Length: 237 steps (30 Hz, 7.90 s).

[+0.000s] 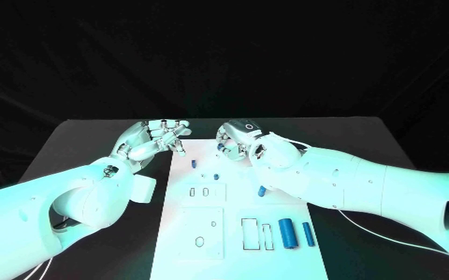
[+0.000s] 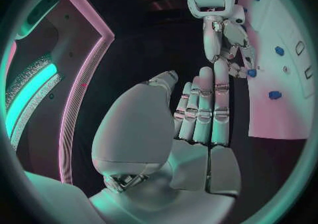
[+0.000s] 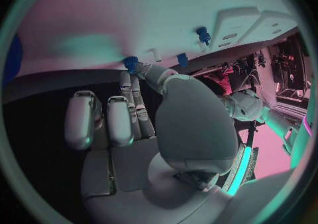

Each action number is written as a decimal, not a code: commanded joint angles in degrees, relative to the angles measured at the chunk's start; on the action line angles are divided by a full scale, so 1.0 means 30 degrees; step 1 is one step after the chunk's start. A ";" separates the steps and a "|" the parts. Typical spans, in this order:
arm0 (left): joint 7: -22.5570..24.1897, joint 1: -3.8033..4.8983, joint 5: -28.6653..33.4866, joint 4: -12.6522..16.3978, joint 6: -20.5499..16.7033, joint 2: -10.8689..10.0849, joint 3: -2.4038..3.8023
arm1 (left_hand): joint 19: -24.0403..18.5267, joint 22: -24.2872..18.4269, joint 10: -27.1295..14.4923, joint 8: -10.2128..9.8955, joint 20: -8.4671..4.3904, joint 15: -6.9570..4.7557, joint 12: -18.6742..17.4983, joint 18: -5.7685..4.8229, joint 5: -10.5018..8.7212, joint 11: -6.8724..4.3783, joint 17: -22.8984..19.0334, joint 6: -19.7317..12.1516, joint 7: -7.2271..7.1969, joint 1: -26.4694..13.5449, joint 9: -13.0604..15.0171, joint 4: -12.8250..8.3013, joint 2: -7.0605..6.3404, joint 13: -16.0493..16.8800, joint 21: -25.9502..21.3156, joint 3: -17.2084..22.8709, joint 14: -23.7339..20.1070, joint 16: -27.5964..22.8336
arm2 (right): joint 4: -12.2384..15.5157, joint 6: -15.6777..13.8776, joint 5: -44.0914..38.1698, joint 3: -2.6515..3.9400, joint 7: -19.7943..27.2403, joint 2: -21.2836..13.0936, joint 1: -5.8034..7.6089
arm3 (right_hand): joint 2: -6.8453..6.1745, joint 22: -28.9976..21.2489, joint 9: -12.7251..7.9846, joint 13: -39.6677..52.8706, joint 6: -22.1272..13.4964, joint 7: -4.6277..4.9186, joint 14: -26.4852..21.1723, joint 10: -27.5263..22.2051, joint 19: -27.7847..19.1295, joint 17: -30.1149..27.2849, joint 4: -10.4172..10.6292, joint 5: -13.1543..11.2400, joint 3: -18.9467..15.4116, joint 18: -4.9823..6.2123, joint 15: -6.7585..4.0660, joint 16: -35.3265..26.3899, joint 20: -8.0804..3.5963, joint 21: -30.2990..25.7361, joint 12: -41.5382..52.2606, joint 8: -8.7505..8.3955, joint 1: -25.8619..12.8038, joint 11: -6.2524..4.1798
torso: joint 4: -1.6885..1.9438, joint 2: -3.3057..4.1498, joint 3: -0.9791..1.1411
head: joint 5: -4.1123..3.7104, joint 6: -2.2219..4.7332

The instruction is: Assemble the parts on the task board

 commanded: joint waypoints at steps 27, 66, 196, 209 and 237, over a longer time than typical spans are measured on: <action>0.0352 0.0136 0.0172 -0.0669 0.0643 -0.0205 0.0008 | -0.0258 0.0069 -0.0017 -0.0112 0.0006 0.0032 -0.0120 0.0241 -0.0039 0.0112 0.0023 -0.0001 0.0157 -0.0230 0.0030 0.0020 -0.0044 -0.0019 0.0142 0.0136 -0.0109 0.0080 | 0.5165 0.0771 0.3529 0.0438 0.0122 -0.5135 0.1078 | -0.0046 -0.2067 -0.0244 -0.0374 -0.1325 -0.0128 0.0195 0.0877 -0.0765 -0.1178 0.1878 -0.0040 -0.4126 0.0554 -0.0073 -0.0691 -0.0053 -0.2237 0.1745 -0.1738 0.0718 -0.0371 | -0.0354 -0.0388 0.0141 | -0.0139 0.0117; 0.0400 0.0124 0.0118 -0.1097 0.0852 -0.0814 0.0005 | -0.0321 0.0107 0.0005 -0.0095 0.0012 0.0022 -0.0104 0.0249 -0.0041 0.0088 0.0025 0.0021 0.0117 -0.0242 0.0042 0.0000 -0.0066 -0.0010 0.0202 0.0192 -0.0128 0.0084 | 0.2923 0.4260 0.6919 0.0414 -0.0916 -0.5995 0.0675 | 0.0678 0.4994 0.0252 2.5534 -0.1975 0.0151 0.1959 0.7087 0.2292 0.8165 0.4598 0.1371 -0.8846 -0.0837 0.0058 0.4516 -0.0012 0.3060 2.7743 -0.1364 0.2518 -0.0336 | -0.0419 -0.0379 0.0211 | -0.0121 -0.0431; -0.0343 0.0142 -0.0039 -0.1202 0.1294 -0.0214 0.0006 | -0.0554 0.0228 -0.0106 -0.0138 0.0047 0.0056 -0.0147 0.0250 -0.0063 0.0128 0.0017 -0.0085 0.0162 -0.0304 0.0042 -0.0039 -0.0166 -0.0015 0.0390 0.0367 -0.0249 0.0067 | 0.2754 0.1796 -0.1043 -0.0085 -0.2889 -0.0287 -0.0202 | 0.0061 0.6246 0.0316 2.5664 -0.0547 -0.0236 0.1959 0.7173 0.2878 0.8165 0.3524 0.1751 -0.2862 -0.1127 -0.0257 0.4516 -0.0283 0.4047 2.7795 -0.0357 0.2521 -0.0707 | -0.0365 -0.0255 0.0241 | 0.0458 -0.0671; -0.0346 0.0144 -0.0043 -0.1157 0.1296 -0.0295 0.0006 | -0.0554 0.0228 -0.0106 -0.0138 0.0047 0.0056 -0.0147 0.0250 -0.0063 0.0128 0.0017 -0.0085 0.0162 -0.0304 0.0042 -0.0039 -0.0166 -0.0015 0.0390 0.0367 -0.0249 0.0067 | 0.2749 0.2302 -0.0841 -0.0137 -0.2683 -0.0333 -0.0208 | -0.0116 0.6231 0.0299 2.5663 -0.0653 -0.0188 0.1959 0.7170 0.2867 0.8165 0.3496 0.1532 -0.2858 -0.1122 -0.0220 0.4516 -0.0249 0.4028 2.7790 -0.0409 0.2182 -0.0662 | -0.0350 -0.0254 0.0256 | 0.0488 -0.0662; -0.0414 0.0147 -0.0044 -0.1194 0.1232 -0.0388 0.0006 | -0.0647 0.0271 -0.0123 -0.0141 0.0067 0.0073 -0.0146 0.0251 -0.0071 0.0142 0.0014 -0.0105 0.0174 -0.0337 0.0048 -0.0027 -0.0199 -0.0009 0.0457 0.0424 -0.0294 0.0065 | 0.2516 0.2766 0.0326 -0.0169 -0.2131 -0.0413 -0.0227 | 0.1167 0.6390 -0.0523 2.5571 -0.2476 0.0420 0.1959 0.7082 0.2957 0.8165 0.4816 0.0441 -1.0222 -0.1159 0.0329 0.4516 0.0274 0.4133 2.7689 -0.2243 -0.2257 -0.0068 | -0.0389 -0.0233 0.0253 | 0.0495 -0.0663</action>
